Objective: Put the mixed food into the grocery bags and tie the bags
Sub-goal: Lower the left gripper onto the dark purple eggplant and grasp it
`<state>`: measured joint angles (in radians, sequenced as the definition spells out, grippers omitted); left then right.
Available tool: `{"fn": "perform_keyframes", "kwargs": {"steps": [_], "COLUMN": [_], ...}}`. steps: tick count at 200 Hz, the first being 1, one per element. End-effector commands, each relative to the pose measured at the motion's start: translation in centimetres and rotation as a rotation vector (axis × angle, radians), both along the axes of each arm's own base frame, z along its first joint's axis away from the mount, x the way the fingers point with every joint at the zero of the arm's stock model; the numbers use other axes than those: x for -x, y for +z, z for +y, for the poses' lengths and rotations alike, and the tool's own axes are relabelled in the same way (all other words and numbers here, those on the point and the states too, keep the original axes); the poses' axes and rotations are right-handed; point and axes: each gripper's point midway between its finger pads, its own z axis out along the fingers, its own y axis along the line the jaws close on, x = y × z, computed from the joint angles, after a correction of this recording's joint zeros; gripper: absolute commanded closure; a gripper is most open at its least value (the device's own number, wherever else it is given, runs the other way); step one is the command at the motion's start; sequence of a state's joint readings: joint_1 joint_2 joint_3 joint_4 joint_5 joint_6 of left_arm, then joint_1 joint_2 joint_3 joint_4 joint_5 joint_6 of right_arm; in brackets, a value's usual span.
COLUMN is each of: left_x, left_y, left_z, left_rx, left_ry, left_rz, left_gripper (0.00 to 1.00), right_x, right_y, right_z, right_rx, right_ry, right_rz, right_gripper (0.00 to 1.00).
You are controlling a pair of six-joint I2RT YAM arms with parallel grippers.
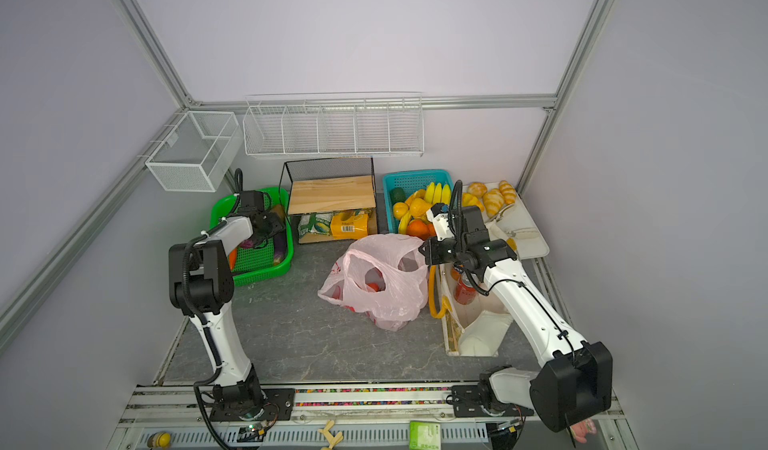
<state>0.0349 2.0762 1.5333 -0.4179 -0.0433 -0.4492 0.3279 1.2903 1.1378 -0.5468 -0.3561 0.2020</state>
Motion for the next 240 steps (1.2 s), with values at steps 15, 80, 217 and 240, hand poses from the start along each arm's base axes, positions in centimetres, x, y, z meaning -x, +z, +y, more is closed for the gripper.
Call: {"fn": "perform_keyframes", "kwargs": {"steps": [15, 80, 217, 240], "left_x": [2.3, 4.7, 6.2, 5.6], "left_y": [-1.6, -1.6, -0.7, 1.2], "left_z": [-1.0, -1.3, -0.4, -0.3], "left_rx": [0.035, 0.037, -0.057, -0.069], "left_ry": [-0.028, -0.048, -0.105, -0.103], "left_rz": [0.086, 0.112, 0.155, 0.109], "left_gripper": [0.36, 0.31, 0.48, 0.58], "right_x": [0.1, 0.1, 0.3, 0.2], "right_y": [-0.5, -0.4, -0.4, -0.3], "right_z": [0.1, 0.1, 0.2, 0.2], "right_rx": [0.000, -0.004, -0.006, -0.006], "right_ry": [0.014, 0.017, 0.019, 0.018], "right_rz": [-0.003, -0.007, -0.008, -0.010], "right_gripper": [0.92, 0.92, 0.92, 0.92]}}
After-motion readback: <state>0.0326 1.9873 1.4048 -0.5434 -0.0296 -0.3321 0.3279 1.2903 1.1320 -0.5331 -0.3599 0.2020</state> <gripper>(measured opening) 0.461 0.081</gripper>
